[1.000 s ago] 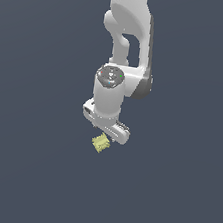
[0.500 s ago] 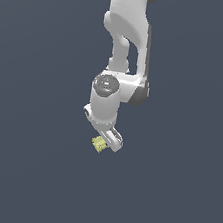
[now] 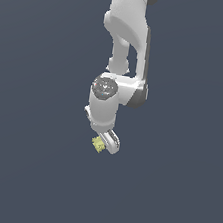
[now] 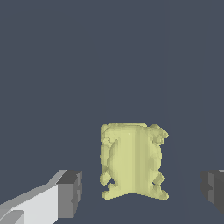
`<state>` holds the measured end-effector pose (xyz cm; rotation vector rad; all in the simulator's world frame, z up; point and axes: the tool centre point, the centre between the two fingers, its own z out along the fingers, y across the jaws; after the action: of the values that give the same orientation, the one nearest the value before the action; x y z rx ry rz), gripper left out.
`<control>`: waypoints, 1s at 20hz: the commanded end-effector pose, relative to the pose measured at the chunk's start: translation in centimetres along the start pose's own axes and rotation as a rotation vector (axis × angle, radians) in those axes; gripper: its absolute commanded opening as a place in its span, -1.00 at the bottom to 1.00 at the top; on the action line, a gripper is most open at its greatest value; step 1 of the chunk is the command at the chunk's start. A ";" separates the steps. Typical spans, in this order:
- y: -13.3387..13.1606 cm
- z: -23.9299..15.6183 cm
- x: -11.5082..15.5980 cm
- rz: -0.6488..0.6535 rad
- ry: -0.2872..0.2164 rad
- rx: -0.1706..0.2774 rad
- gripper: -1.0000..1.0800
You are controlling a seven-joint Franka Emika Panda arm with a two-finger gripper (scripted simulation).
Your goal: Pick up the object and move it to a goal position.
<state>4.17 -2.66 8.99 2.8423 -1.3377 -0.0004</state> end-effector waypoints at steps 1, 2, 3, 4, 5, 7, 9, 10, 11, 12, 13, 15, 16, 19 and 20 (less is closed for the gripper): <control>0.0 0.0 0.0 0.000 0.000 0.000 0.92; 0.0 0.2 0.0 0.000 0.000 0.000 0.92; 0.0 0.4 0.0 0.000 0.000 0.000 0.92; 0.0 0.6 0.0 0.001 0.000 0.000 0.92; 0.0 1.0 0.0 0.001 0.000 0.000 0.92; 0.1 2.0 0.0 0.002 0.000 0.000 0.92; 0.1 3.2 0.0 0.004 0.000 0.000 0.92; 0.1 3.7 -0.1 0.004 0.000 0.000 0.92; 0.1 4.1 -0.1 0.005 0.000 0.000 0.92; 0.1 4.5 -0.1 0.005 0.000 0.000 0.92; 0.1 4.8 0.0 0.006 0.000 0.000 0.92; 0.1 5.0 0.0 0.006 0.000 0.000 0.92; 0.0 5.0 0.0 0.006 0.000 0.000 0.92; 0.0 5.0 0.0 0.006 0.000 0.000 -1.00; 0.0 5.0 0.0 0.006 0.000 0.000 -1.00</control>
<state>4.17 -2.67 4.00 2.8390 -1.3454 -0.0003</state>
